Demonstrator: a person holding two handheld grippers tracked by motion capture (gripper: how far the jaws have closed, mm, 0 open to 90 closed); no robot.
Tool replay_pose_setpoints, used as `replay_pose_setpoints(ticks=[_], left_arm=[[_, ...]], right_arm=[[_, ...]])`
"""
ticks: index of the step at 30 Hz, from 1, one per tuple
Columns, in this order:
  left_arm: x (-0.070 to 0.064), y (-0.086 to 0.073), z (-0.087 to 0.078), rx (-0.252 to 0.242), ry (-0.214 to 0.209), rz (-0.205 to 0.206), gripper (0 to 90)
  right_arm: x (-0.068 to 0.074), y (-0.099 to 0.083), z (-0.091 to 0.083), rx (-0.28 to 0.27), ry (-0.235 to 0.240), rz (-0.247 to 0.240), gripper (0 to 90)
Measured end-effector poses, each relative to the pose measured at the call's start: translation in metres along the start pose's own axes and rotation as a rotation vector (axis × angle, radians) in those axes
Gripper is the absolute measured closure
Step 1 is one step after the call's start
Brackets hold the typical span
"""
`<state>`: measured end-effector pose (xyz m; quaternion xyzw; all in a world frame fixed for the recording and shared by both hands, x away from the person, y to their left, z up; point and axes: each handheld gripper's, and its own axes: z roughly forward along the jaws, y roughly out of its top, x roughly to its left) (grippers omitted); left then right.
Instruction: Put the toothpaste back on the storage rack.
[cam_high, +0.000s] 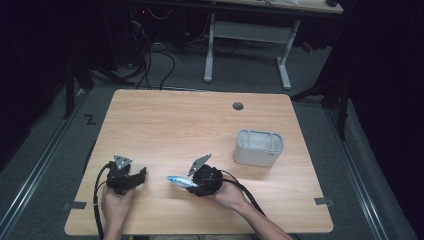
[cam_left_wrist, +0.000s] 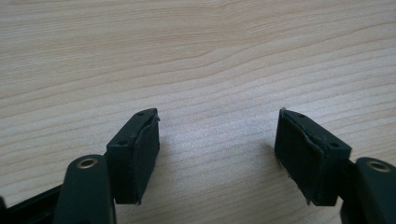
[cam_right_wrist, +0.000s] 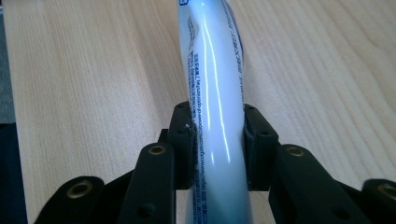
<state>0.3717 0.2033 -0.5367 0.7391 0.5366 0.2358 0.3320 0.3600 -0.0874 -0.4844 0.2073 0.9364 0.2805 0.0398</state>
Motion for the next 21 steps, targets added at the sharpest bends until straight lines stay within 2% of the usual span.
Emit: replay_pose_setpoints(ticks=[12, 21], left_arm=[[0.0, 0.0, 0.0, 0.0, 0.0, 0.0, 31.3], [0.0, 0.0, 0.0, 0.0, 0.0, 0.0, 31.3]], right_arm=[[-0.014, -0.006, -0.024, -0.097, 0.002, 0.075, 70.0], [-0.017, -0.009, -0.036, -0.136, -0.019, 0.086, 69.9]])
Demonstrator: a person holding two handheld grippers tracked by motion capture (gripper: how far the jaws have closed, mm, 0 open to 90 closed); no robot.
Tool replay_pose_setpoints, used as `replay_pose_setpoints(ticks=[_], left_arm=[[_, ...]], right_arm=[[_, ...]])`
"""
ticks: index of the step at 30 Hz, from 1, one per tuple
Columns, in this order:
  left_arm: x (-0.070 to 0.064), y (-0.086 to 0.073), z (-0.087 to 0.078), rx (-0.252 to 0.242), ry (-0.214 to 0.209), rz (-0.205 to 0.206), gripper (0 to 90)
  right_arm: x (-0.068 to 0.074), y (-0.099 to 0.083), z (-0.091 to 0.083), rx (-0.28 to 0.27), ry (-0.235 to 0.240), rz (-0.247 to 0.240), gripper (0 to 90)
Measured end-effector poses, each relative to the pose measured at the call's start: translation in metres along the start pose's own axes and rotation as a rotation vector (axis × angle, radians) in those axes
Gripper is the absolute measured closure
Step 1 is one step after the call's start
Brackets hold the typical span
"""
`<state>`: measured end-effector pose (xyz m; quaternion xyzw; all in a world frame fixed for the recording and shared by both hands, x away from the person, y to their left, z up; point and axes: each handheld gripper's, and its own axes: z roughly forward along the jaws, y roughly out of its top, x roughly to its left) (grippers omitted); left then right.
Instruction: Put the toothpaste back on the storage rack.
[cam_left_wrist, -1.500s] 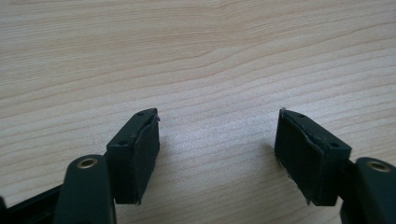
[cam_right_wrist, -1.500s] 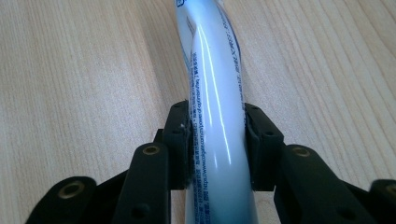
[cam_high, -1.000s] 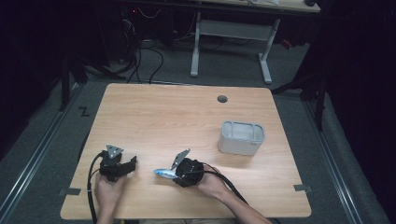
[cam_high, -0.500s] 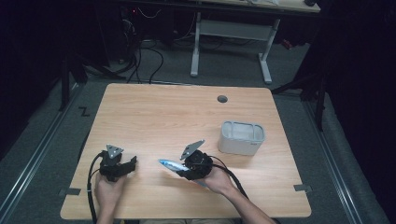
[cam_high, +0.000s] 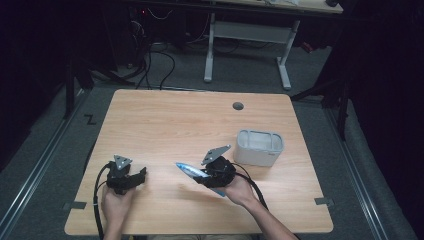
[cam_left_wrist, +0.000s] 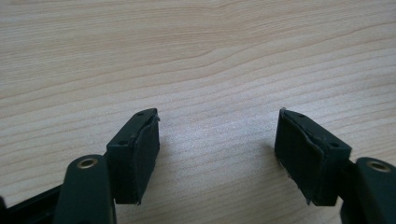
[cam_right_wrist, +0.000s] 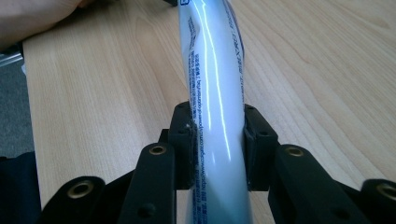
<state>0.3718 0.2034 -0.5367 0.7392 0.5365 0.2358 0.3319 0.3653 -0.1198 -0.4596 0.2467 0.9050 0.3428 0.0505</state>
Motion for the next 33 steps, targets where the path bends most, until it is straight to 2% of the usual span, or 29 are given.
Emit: replay_pose_setpoints(ticks=[28, 33], left_arm=[[0.0, 0.0, 0.0, 0.0, 0.0, 0.0, 31.3], [0.0, 0.0, 0.0, 0.0, 0.0, 0.0, 31.3]], right_arm=[[-0.012, -0.007, -0.028, -0.118, -0.041, 0.057, 69.3], [-0.015, -0.009, -0.033, -0.124, -0.053, 0.068, 69.2]])
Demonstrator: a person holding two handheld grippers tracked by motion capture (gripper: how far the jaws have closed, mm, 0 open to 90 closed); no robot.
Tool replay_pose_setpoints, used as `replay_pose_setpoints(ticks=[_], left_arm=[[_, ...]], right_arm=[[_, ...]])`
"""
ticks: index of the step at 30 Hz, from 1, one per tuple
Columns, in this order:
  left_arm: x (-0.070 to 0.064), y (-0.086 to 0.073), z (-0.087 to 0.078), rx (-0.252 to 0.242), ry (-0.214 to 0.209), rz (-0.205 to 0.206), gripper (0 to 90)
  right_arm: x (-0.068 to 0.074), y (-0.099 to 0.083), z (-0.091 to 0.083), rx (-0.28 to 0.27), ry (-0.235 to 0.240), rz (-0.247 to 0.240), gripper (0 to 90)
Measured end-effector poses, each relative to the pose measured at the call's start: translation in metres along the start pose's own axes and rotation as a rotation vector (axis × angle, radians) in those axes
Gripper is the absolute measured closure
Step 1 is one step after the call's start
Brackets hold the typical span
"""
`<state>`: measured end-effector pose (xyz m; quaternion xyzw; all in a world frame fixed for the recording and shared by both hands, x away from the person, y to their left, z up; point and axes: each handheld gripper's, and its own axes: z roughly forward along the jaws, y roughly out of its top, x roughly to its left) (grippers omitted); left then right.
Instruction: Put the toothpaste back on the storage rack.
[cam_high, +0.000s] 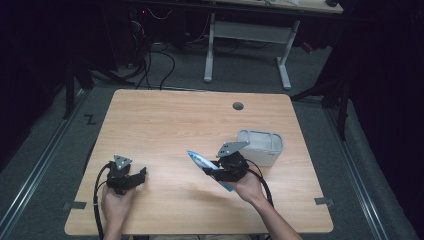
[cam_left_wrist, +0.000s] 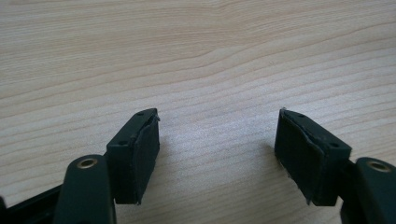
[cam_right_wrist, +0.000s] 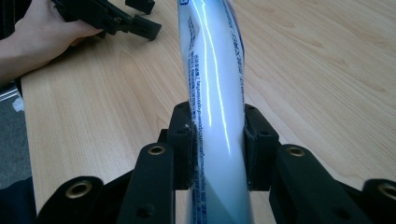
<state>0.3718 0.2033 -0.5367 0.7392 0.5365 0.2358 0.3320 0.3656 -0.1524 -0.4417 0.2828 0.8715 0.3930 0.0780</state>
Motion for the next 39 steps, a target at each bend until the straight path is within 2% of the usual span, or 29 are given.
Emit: replay_pose_setpoints(ticks=[23, 32, 39], left_arm=[[0.0, 0.0, 0.0, 0.0, 0.0, 0.0, 31.2], [0.0, 0.0, 0.0, 0.0, 0.0, 0.0, 31.1], [0.0, 0.0, 0.0, 0.001, 0.001, 0.0, 31.1]], right_arm=[[-0.014, -0.008, -0.022, -0.059, -0.057, 0.047, 68.7], [-0.016, -0.009, -0.027, -0.076, -0.071, 0.051, 68.7], [-0.019, -0.012, -0.037, -0.096, -0.089, 0.06, 68.7]])
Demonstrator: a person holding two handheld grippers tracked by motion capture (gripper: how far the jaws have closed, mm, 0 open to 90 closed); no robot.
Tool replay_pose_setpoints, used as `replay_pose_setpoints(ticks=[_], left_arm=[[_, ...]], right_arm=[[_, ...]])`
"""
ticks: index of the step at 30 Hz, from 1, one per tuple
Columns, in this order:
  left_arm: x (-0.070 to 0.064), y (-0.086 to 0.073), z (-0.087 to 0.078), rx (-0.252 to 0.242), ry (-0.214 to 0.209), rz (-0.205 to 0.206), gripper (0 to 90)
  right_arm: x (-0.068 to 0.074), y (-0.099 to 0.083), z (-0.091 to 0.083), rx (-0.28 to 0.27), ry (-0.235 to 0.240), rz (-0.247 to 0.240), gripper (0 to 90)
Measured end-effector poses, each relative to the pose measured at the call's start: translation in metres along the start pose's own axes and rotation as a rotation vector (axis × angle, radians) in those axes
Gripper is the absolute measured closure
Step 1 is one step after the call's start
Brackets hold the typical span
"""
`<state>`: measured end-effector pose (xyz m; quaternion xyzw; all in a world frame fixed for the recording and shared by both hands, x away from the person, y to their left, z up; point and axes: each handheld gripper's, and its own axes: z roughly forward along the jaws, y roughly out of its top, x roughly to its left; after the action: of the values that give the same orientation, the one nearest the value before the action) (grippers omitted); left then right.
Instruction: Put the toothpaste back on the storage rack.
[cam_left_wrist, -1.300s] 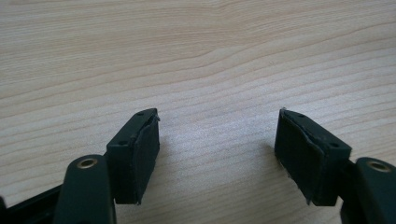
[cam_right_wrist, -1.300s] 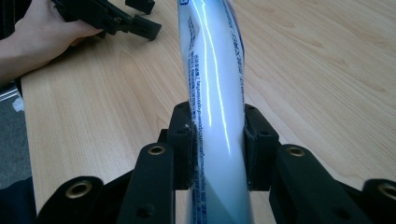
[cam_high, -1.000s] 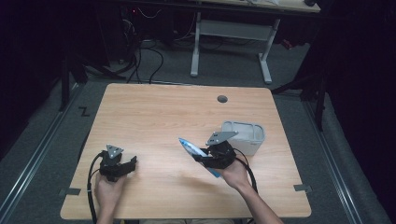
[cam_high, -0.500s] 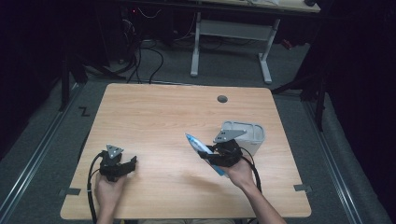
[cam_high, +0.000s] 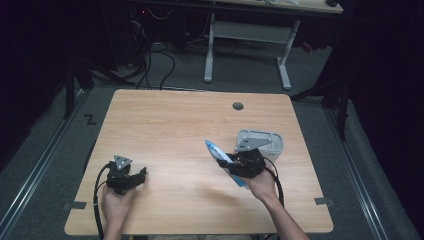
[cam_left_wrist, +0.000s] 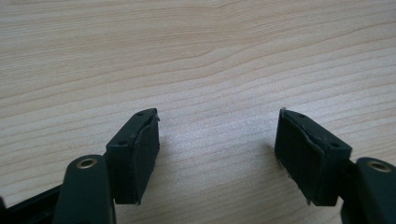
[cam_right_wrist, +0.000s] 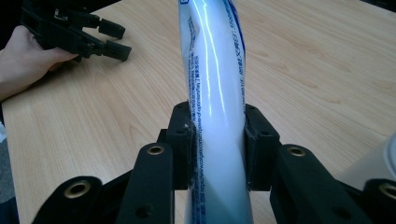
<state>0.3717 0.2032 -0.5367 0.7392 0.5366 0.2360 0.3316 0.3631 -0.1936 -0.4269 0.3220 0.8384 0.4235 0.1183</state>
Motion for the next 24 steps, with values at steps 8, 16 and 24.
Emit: replay_pose_setpoints(ticks=[8, 16, 24], left_arm=[[0.0, 0.0, 0.0, 0.0, 0.0, 0.0, 31.1], [0.0, 0.0, 0.0, 0.0, 0.0, 0.0, 31.1], [0.0, 0.0, 0.0, 0.0, 0.0, 0.0, 31.1]], right_arm=[[-0.006, -0.002, -0.013, -0.019, -0.031, 0.01, 68.7], [-0.012, -0.004, -0.023, -0.044, -0.058, 0.029, 68.6], [-0.022, -0.004, -0.04, -0.072, -0.098, 0.043, 68.5]])
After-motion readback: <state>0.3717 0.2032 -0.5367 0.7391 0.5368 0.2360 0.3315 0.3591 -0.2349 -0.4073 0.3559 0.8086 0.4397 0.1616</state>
